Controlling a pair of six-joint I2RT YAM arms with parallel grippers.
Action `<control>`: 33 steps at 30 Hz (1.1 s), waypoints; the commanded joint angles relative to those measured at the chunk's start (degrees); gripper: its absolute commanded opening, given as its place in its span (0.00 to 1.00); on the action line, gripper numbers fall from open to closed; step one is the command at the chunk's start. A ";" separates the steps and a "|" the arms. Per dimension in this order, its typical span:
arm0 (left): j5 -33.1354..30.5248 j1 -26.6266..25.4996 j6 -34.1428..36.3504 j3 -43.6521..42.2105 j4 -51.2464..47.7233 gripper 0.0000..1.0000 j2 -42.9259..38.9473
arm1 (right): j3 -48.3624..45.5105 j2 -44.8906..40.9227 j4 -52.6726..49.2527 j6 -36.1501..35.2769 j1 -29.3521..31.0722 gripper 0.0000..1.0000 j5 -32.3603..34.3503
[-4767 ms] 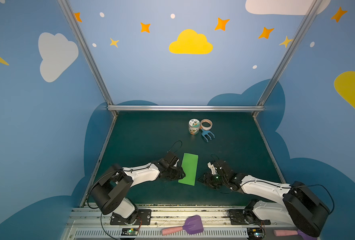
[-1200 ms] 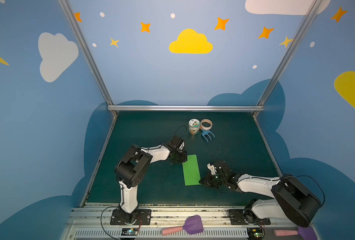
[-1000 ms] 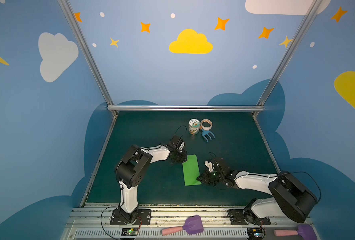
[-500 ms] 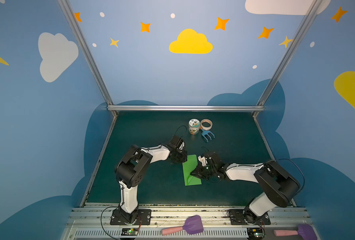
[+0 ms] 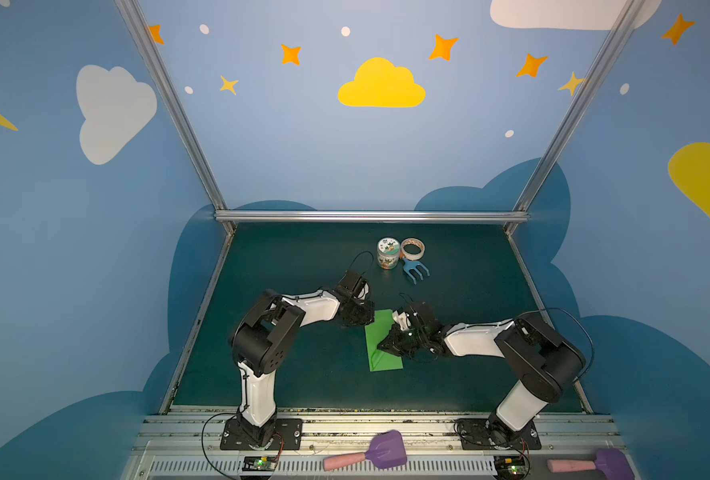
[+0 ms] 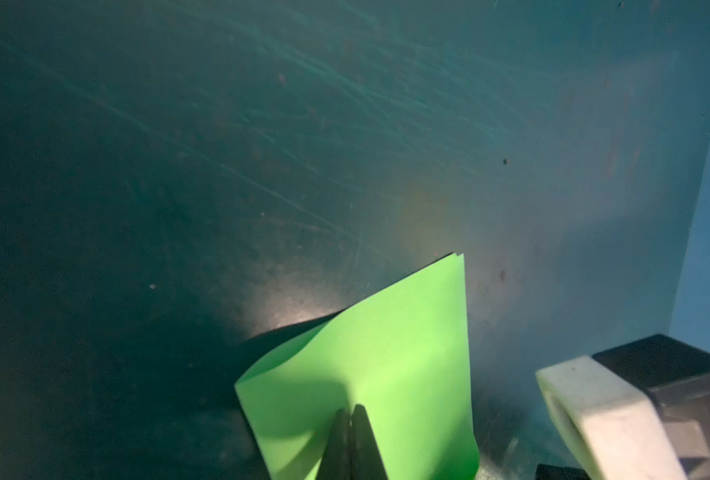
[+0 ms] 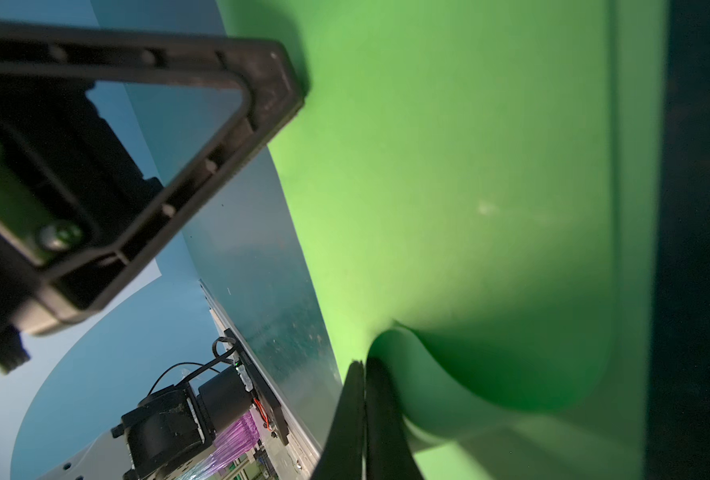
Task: Fold a paper plane with a square sheet of paper (fold left side to right side)
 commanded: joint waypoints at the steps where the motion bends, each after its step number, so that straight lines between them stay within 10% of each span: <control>1: 0.11 -0.25 1.03 -0.64 -3.30 0.06 1.38 | 1.39 1.10 0.73 -0.59 0.00 0.00 -0.11; 33: 0.20 -0.23 1.21 -0.05 -4.01 0.05 1.14 | 1.57 5.02 3.32 -0.13 -1.30 0.00 -0.36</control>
